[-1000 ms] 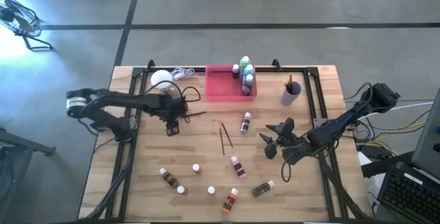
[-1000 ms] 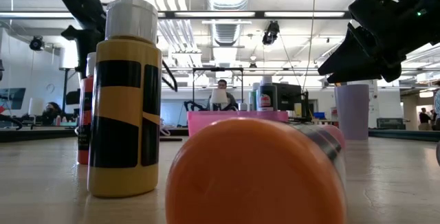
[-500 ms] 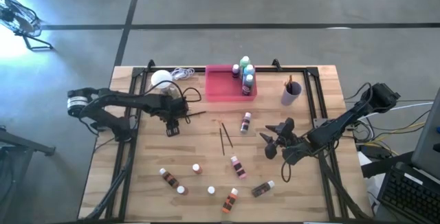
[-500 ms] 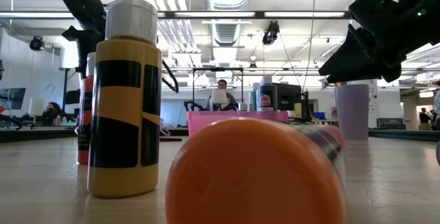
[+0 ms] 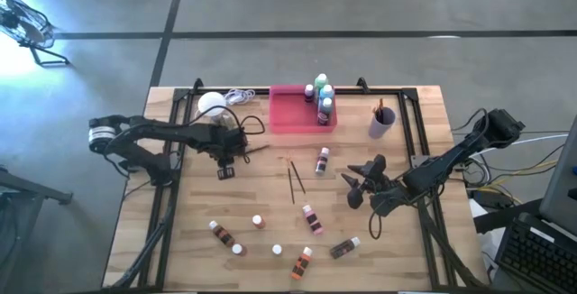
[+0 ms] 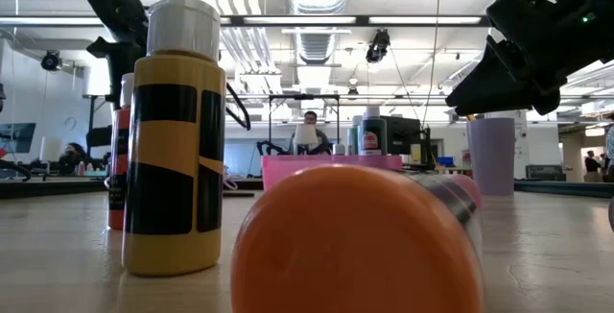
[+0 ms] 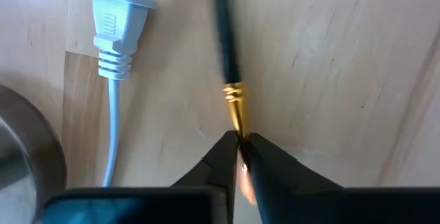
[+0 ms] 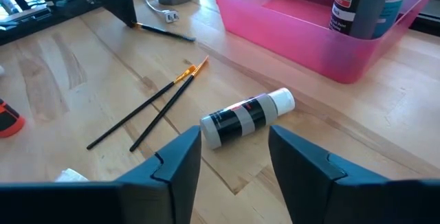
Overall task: Pick & Place Paint Supplies
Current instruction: Put the black gold paint brush into the violet cup
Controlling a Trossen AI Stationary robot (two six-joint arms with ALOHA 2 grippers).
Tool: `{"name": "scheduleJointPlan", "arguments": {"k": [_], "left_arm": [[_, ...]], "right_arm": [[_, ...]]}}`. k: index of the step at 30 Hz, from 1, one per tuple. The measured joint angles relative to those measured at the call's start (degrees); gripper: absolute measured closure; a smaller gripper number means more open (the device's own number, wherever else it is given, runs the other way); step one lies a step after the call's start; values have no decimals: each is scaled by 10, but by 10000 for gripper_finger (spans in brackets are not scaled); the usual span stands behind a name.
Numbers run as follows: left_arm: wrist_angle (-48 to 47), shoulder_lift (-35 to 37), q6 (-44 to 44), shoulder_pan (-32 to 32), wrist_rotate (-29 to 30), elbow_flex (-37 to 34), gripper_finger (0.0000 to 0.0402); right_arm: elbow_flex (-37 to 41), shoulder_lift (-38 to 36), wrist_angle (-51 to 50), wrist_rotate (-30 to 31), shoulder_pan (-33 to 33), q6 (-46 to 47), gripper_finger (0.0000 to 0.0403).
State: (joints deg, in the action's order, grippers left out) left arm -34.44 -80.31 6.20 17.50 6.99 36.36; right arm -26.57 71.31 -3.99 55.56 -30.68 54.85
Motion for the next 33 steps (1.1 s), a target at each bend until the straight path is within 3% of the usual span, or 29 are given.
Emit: {"name": "scheduleJointPlan", "arguments": {"k": [5, 15, 22, 33], "left_arm": [[0, 0, 9, 0, 10, 0, 393], [-5, 12, 12, 1, 9, 1, 395], [-39, 27, 12, -4, 17, 40, 394], [-76, 36, 52, -59, 112, 126, 395]], "right_arm": [[0, 0, 0, 0, 0, 0, 251], [0, 0, 0, 0, 0, 0, 282], [0, 0, 0, 0, 0, 0, 305], [0, 0, 0, 0, -1, 0, 342]]}}
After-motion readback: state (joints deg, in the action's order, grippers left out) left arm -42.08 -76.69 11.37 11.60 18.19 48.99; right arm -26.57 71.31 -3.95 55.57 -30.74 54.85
